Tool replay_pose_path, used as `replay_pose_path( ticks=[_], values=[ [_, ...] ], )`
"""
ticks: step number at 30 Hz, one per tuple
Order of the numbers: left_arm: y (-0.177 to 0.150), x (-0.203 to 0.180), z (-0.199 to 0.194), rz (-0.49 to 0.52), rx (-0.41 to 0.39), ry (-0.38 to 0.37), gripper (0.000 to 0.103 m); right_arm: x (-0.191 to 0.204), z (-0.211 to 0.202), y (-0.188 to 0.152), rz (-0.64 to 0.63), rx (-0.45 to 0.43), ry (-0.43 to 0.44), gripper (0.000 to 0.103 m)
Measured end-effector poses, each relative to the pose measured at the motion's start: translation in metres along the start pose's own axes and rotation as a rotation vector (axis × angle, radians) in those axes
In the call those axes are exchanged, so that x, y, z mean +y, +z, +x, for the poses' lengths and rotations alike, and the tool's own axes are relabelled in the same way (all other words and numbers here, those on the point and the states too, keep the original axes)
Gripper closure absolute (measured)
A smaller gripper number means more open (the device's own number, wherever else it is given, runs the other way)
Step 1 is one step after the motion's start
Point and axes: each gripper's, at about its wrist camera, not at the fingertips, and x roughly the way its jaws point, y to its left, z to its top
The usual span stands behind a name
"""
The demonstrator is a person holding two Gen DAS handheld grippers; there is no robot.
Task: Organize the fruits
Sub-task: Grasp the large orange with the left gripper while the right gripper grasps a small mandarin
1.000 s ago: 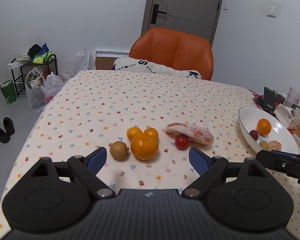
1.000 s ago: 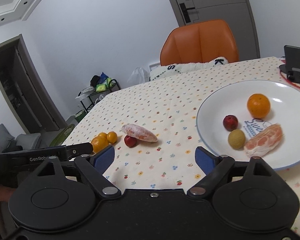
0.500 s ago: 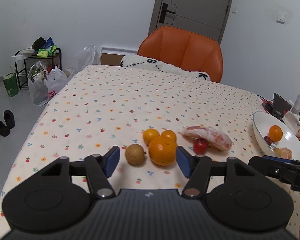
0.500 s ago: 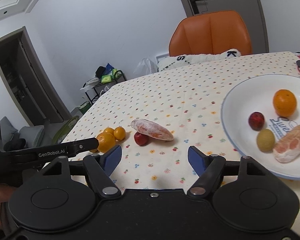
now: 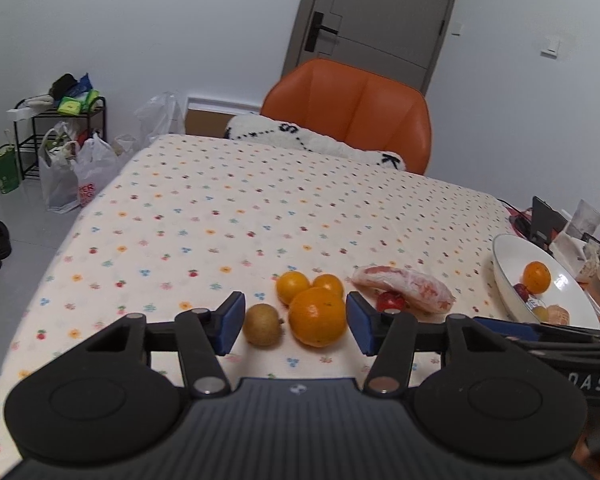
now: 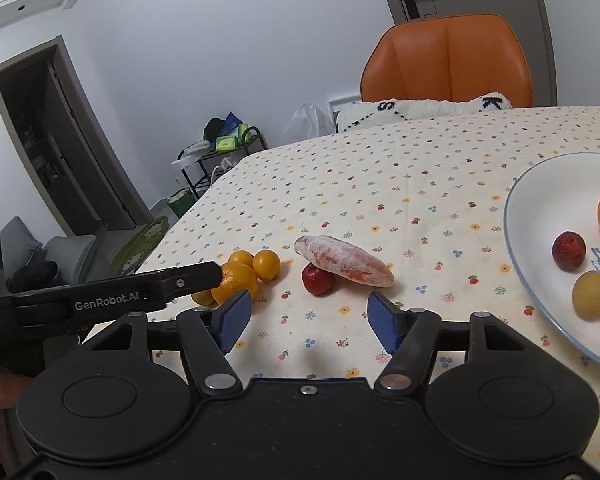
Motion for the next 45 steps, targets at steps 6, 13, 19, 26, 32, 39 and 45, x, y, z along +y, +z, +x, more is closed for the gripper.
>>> replay_pose_path(
  ticks=[6, 13, 19, 26, 32, 39, 45],
  values=[
    [0.000, -0.010, 0.009, 0.042, -0.010, -0.012, 0.051, -0.001, 0.004, 0.001, -0.001, 0.011, -0.002, 0.048],
    [0.003, -0.019, 0.023, 0.082, 0.038, -0.020, 0.059, 0.002, 0.010, 0.004, -0.007, 0.016, 0.011, 0.051],
    [0.001, -0.011, 0.026, 0.060, 0.066, -0.021, 0.066, 0.004, 0.018, 0.006, -0.013, 0.025, 0.024, 0.054],
    [0.008, 0.001, 0.013, 0.024, 0.021, -0.012, 0.067, 0.015, 0.027, 0.009, -0.029, 0.030, 0.051, 0.058],
    [0.013, 0.016, 0.003, 0.000, -0.006, 0.013, 0.067, 0.026, 0.039, 0.015, -0.054, 0.029, 0.069, 0.063],
    [0.017, 0.030, -0.003, -0.022, -0.022, 0.038, 0.067, 0.037, 0.053, 0.020, -0.085, 0.032, 0.045, 0.067],
    [0.016, 0.042, -0.005, -0.047, -0.027, 0.052, 0.067, 0.046, 0.065, 0.022, -0.127, 0.044, 0.012, 0.067]
  ],
)
